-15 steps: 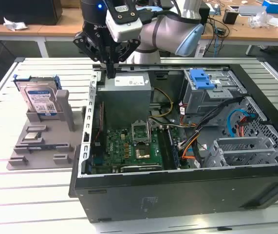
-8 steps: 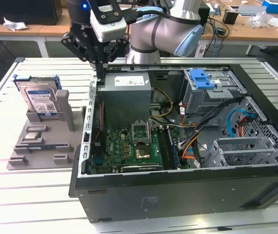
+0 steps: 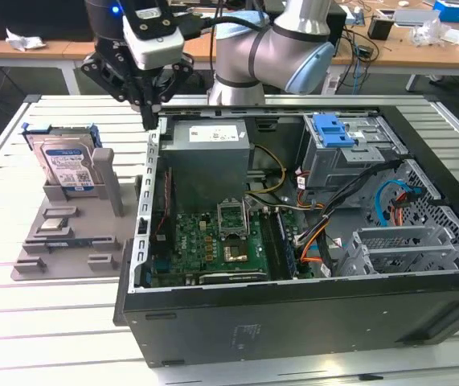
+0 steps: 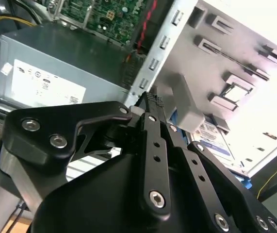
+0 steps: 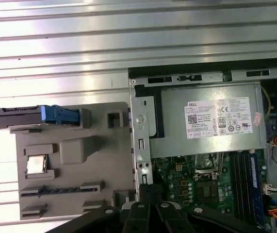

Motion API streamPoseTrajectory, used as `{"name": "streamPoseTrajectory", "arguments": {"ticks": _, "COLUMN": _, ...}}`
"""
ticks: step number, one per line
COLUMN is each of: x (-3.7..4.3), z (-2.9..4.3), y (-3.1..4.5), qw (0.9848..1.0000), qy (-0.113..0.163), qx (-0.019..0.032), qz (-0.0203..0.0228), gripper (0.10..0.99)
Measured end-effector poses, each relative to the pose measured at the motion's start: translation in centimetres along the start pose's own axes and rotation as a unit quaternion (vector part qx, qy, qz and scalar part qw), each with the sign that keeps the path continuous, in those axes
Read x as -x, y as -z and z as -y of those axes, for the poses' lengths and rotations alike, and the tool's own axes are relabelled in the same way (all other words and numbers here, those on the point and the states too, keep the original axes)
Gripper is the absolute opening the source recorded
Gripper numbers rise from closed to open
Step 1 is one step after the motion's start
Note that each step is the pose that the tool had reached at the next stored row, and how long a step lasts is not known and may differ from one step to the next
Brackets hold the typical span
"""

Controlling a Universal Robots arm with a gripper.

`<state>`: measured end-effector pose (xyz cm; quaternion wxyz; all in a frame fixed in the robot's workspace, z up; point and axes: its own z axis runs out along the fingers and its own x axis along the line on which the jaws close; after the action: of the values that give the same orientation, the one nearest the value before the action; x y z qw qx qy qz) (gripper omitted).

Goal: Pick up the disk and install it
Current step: 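Reach for the disk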

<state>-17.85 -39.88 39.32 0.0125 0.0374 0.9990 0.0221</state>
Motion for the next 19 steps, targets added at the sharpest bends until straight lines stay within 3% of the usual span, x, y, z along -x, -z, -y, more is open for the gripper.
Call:
{"name": "streamPoseTrajectory", "arguments": {"ticks": 3, "x": -1.59, "z": 0.12, "y": 0.04, "qw": 1.0000, "qy": 0.000, "qx": 0.0000, "qz": 0.0000, "gripper": 0.106}}
{"name": "streamPoseTrajectory", "arguments": {"ticks": 6, "x": -4.48, "z": 0.20, "y": 0.08, "qw": 1.0000, "qy": 0.000, "qx": -0.0001, "qz": 0.0000, "gripper": 0.106}}
{"name": "streamPoseTrajectory", "arguments": {"ticks": 15, "x": -8.47, "z": -0.53, "y": 0.03, "qw": 1.0000, "qy": 0.000, "qx": -0.0008, "qz": 0.0001, "gripper": 0.106}}
{"name": "streamPoseTrajectory", "arguments": {"ticks": 16, "x": -9.33, "z": -0.56, "y": 0.00, "qw": 1.0000, "qy": 0.000, "qx": -0.0009, "qz": 0.0001, "gripper": 0.106}}
{"name": "streamPoseTrajectory", "arguments": {"ticks": 18, "x": -10.22, "z": -0.58, "y": -0.03, "qw": 1.0000, "qy": 0.000, "qx": -0.0009, "qz": 0.0001, "gripper": 0.106}}
{"name": "streamPoseTrajectory", "arguments": {"ticks": 19, "x": -11.17, "z": -0.64, "y": -0.09, "qw": 1.0000, "qy": 0.000, "qx": -0.0011, "qz": 0.0001, "gripper": 0.106}}
